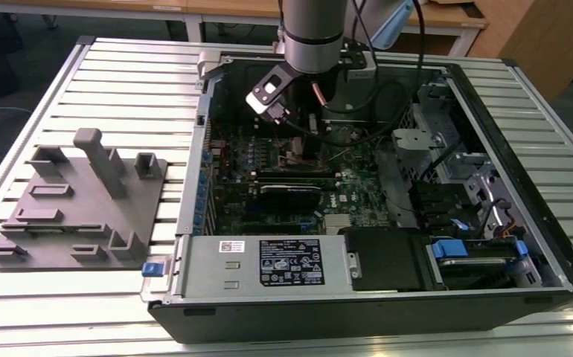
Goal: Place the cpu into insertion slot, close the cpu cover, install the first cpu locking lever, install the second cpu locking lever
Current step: 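Place the cpu into insertion slot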
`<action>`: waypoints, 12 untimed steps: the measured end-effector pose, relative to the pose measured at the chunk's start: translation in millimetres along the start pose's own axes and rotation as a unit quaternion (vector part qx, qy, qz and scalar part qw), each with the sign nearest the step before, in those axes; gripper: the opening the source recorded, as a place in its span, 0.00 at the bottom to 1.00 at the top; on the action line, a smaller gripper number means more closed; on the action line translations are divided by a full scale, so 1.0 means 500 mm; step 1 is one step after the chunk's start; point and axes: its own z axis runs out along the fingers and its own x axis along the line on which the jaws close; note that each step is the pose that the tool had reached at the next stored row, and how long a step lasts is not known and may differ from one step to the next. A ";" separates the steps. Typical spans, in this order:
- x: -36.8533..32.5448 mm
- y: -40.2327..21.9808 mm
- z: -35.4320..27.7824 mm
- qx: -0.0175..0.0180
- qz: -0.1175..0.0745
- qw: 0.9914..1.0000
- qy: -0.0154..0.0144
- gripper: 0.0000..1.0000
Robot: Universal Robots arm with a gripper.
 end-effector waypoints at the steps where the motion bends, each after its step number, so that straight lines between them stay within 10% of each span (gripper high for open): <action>1: 0.001 0.000 0.000 0.000 0.004 1.000 0.000 0.54; 12: 0.005 -0.005 0.022 0.000 0.008 1.000 -0.001 0.54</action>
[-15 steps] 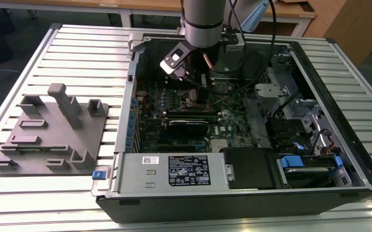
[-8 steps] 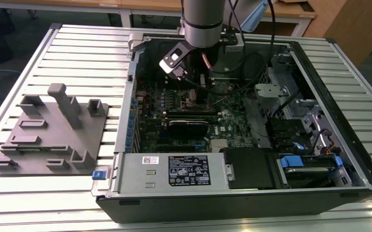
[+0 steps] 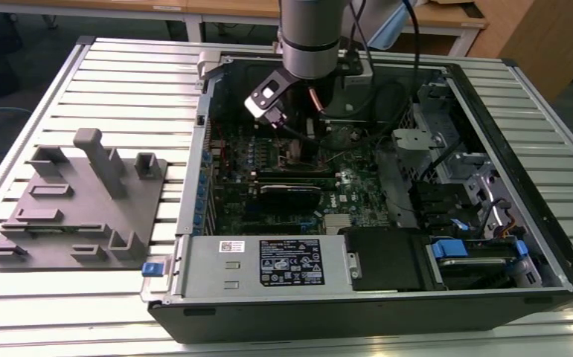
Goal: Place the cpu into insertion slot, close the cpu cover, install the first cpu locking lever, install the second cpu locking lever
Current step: 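Place the cpu into insertion slot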
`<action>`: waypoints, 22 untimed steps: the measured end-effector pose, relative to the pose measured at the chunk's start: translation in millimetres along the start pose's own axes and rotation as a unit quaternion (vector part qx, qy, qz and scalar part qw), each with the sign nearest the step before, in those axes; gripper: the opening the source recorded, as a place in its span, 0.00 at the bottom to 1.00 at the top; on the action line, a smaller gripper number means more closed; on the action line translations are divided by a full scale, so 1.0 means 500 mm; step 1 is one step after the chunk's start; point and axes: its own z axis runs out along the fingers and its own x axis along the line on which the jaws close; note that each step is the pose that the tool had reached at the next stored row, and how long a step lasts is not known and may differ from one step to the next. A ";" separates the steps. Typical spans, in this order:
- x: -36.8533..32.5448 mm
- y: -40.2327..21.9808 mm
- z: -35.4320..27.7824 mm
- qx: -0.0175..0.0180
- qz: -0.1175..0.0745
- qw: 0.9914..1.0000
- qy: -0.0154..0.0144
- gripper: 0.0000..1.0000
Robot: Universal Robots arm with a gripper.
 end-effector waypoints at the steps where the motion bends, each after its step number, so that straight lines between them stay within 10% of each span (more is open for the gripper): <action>1: 0.000 0.000 0.002 0.000 0.000 1.000 0.000 0.54; 22: 0.007 -0.005 0.027 0.000 0.000 1.000 0.000 0.54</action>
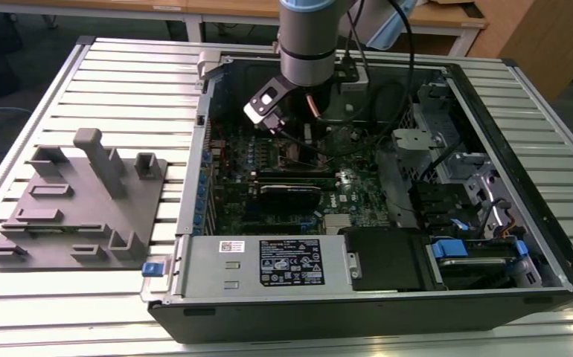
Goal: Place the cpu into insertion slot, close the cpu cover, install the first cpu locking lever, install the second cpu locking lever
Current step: 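Place the cpu into insertion slot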
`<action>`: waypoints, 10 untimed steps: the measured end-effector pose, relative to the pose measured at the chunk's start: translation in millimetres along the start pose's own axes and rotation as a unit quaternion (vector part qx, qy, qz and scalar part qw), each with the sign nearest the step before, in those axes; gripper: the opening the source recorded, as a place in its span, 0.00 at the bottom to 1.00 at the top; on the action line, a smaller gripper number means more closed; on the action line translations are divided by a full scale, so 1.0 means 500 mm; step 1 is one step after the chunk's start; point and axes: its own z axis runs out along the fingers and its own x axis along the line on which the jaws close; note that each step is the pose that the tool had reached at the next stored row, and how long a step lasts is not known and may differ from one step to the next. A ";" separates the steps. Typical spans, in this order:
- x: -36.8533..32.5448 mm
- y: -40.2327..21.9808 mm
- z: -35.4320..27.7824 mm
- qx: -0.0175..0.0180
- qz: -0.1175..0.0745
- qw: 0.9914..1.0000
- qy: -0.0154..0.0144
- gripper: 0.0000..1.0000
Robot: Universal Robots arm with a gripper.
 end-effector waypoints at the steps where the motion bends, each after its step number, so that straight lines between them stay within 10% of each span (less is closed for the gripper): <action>1: 0.000 0.000 0.001 0.000 0.000 1.000 0.000 0.54; 10: 0.004 -0.005 0.004 0.000 0.000 1.000 0.000 0.54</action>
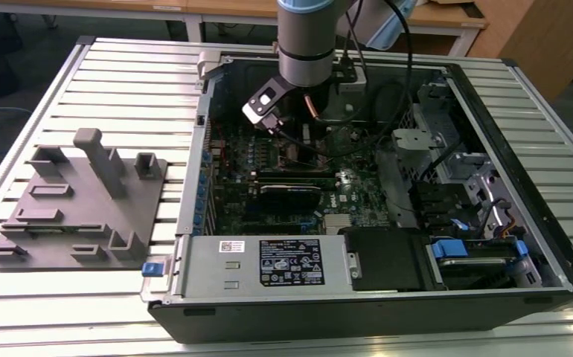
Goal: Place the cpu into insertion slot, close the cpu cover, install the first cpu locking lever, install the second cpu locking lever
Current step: 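Place the cpu into insertion slot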
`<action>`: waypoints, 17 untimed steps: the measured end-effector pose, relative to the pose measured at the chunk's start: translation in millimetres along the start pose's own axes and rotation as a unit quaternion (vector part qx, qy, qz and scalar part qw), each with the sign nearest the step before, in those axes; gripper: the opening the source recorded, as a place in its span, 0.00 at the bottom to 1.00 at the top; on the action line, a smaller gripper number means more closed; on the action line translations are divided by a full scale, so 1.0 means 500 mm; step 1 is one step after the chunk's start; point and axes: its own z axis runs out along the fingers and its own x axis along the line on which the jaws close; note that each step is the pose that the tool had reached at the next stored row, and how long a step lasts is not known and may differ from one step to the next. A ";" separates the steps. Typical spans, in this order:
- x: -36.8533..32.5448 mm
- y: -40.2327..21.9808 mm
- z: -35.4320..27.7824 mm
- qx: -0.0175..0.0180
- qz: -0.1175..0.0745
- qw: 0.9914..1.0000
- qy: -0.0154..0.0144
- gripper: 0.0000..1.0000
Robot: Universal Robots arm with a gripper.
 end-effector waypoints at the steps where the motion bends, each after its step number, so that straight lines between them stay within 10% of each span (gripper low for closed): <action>1: 0.000 0.000 0.000 0.000 0.000 1.000 0.000 0.54; 17: 0.000 -0.001 0.008 0.000 0.000 1.000 0.000 0.54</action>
